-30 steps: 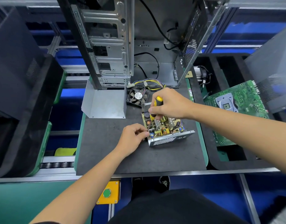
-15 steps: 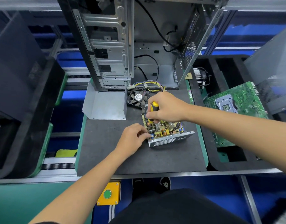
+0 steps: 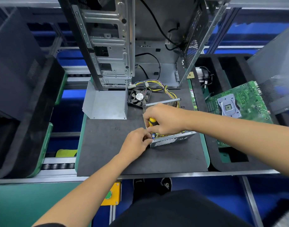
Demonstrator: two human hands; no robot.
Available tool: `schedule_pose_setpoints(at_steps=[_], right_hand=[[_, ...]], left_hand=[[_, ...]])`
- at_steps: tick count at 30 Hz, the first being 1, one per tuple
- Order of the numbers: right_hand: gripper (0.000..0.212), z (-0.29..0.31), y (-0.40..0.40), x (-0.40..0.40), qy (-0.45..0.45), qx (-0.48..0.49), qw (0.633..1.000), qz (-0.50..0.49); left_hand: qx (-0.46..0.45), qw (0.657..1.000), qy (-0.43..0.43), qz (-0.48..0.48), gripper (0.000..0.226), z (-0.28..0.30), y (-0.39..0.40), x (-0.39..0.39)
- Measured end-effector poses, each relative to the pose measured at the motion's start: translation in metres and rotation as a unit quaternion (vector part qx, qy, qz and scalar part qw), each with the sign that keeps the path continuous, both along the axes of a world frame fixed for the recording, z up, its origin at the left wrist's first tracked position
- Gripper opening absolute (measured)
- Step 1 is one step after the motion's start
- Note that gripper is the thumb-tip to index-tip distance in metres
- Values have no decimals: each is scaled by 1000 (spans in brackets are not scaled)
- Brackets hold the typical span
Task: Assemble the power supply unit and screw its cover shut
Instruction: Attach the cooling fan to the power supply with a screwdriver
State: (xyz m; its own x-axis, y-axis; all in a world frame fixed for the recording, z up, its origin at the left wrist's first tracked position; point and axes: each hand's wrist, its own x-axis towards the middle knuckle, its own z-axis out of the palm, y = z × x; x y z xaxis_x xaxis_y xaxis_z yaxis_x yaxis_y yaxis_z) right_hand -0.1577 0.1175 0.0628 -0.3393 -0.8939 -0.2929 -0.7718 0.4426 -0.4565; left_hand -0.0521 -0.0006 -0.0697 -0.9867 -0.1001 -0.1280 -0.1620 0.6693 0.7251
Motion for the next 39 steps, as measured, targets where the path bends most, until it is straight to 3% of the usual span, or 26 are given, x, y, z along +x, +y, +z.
schedule_pose_setpoints(at_steps=[10, 14, 19, 26, 30, 35, 39], right_hand=[[12, -1, -1, 4, 30, 29, 997, 58], [9, -3, -2, 4, 40, 23, 996, 76], [9, -5, 0, 4, 43, 19, 995, 86], [8, -2, -6, -4, 29, 45, 994, 96], [5, -1, -10, -6, 44, 57, 986, 150], [22, -1, -17, -2, 84, 88, 966, 228], [19, 2, -22, 1, 116, 90, 955, 256]], left_hand=[[-13, 999, -10, 30, 7, -5, 4, -1], [22, 999, -18, 17, 4, -3, 0, 0], [68, 996, -6, 49, 34, 2, -2, 1], [86, 991, -61, 78, 34, 5, -1, -6], [96, 988, -86, 88, 37, 5, -1, -9], [84, 988, -100, 87, 24, 1, -2, -10], [99, 987, -87, 95, 41, 0, -3, -11]])
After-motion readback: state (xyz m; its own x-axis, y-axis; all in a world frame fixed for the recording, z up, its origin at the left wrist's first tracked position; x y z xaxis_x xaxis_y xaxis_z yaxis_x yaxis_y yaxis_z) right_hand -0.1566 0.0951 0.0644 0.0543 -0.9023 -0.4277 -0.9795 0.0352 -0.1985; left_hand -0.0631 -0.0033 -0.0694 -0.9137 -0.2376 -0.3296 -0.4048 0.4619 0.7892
